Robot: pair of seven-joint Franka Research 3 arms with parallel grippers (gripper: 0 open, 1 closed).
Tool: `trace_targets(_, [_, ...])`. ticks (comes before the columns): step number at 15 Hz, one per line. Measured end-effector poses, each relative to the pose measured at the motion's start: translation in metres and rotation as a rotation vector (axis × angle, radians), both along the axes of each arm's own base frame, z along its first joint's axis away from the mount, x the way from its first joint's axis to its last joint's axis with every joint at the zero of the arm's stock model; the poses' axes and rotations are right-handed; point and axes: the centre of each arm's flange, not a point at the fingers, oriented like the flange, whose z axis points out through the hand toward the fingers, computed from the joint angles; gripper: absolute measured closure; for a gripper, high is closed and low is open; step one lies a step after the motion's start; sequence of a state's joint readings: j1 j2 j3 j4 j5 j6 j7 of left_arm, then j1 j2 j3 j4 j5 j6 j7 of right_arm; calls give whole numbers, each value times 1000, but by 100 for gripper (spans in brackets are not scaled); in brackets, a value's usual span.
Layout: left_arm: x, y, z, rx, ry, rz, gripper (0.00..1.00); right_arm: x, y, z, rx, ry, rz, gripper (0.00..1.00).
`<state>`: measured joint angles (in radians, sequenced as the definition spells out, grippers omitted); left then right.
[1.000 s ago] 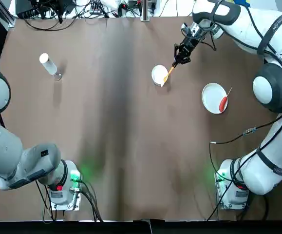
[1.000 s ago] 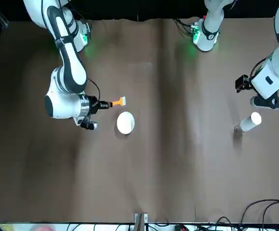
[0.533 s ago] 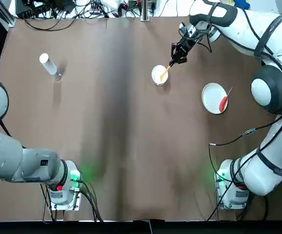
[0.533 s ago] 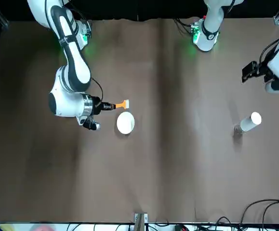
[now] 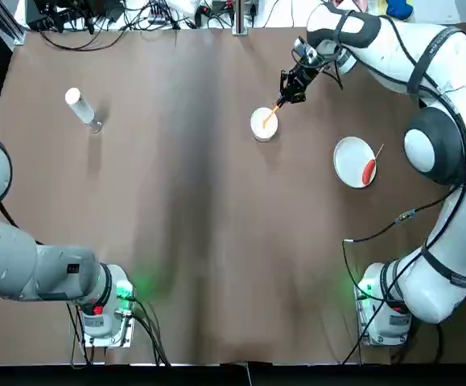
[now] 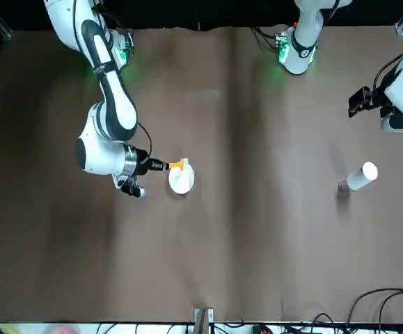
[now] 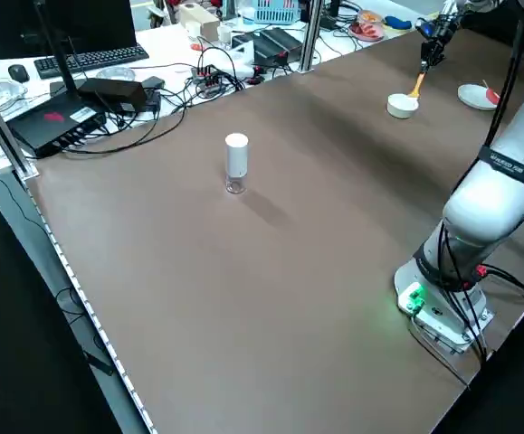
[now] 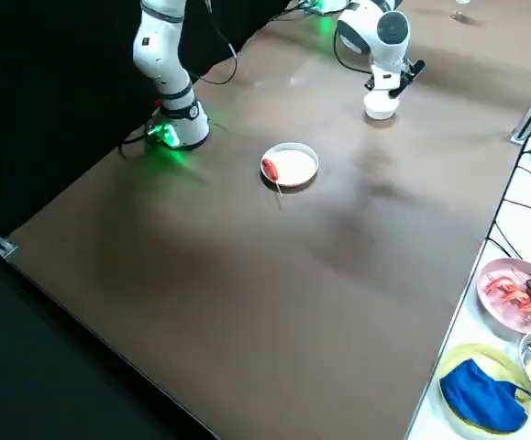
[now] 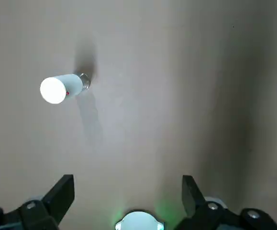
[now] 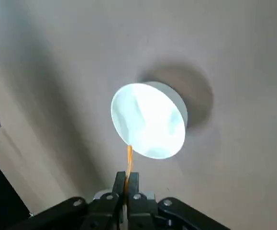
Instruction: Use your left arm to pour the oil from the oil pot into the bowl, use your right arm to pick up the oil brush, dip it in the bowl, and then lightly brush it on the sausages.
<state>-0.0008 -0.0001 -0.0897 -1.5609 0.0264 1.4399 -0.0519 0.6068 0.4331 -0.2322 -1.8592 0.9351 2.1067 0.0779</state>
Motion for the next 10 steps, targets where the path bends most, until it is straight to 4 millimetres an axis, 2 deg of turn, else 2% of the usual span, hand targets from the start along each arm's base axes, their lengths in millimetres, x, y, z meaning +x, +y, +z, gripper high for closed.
trace_targets(4, [1,4,3,-1,-9,7,1,17,-6,-3,6,-12,-26,96])
trace_targets(7, [0,5,5,-1,-13,9,1,22,-11,-29,-17,7,-33,96])
trace_targets(10, [0,4,5,-1,-13,8,1,28,-14,-39,-38,-23,-61,95])
